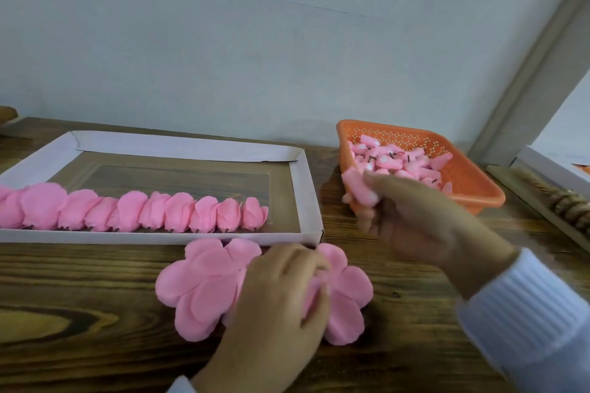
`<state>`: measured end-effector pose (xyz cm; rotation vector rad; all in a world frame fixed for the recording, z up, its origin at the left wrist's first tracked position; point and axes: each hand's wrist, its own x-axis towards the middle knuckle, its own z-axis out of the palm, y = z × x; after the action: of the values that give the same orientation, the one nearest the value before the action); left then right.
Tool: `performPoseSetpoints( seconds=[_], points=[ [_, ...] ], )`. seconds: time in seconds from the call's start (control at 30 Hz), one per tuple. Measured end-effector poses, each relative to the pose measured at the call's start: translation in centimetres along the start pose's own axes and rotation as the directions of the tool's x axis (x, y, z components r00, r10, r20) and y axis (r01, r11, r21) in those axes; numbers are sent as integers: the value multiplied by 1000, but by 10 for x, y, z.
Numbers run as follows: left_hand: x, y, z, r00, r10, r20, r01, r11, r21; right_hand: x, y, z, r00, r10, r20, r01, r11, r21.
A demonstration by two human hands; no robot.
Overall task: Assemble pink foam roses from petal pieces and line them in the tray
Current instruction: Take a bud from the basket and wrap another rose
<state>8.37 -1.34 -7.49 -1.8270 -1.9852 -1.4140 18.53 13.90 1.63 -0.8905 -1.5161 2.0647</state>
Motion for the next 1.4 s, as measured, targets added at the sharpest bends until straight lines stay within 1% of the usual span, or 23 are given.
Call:
performPoseSetpoints(
  seconds=[0.03, 0.07, 0.13, 0.2, 0.3, 0.37, 0.47, 0.67, 0.83, 0.97, 1.2, 1.4],
  points=[
    [-1, -1, 2, 997, 28, 72, -36, 993, 111, -10, 8, 6, 999, 16, 31, -18, 997, 73],
    [-2, -1, 4, 989, 9, 149, -35, 984, 174, -18, 17, 9, 998, 29, 48, -36, 989, 142],
    [-4, -2, 5, 968, -57, 243, -1, 972, 233, -30, 34, 11, 996, 50, 78, -68, 964, 256],
    [-6, -5, 4, 952, -93, 290, 18, 968, 250, -34, 50, 12, 995, 49, 82, -73, 942, 328],
    [-7, -7, 2, 959, -63, 275, -20, 957, 290, -31, 69, 14, 999, 33, -29, -21, 940, 342],
    [-6, -6, 1, 970, -53, 238, -30, 943, 332, -28, 76, 12, 996, 34, -86, -2, 939, 345],
    [-5, -8, -3, 984, -91, 153, 23, 916, 400, -27, 79, 10, 997, 27, -77, 1, 941, 339],
    [-5, -11, -4, 954, -273, 124, 170, 833, 527, -27, 80, 6, 999, 10, -47, 6, 946, 323],
    [-5, -8, -6, 955, -284, 84, 201, 830, 521, -28, 80, 4, 998, -37, -43, 48, 951, 306],
    [-6, -5, -8, 964, -257, 73, 184, 839, 512, -29, 79, 2, 995, -84, -58, 97, 951, 293],
    [-8, 0, -6, 969, -235, 81, 159, 835, 526, -28, 81, 0, 994, -88, -62, 101, 959, 265],
    [-9, 3, -5, 951, -298, 81, 213, 824, 525, -26, 82, 0, 993, -89, -71, 105, 959, 265]
  ],
)
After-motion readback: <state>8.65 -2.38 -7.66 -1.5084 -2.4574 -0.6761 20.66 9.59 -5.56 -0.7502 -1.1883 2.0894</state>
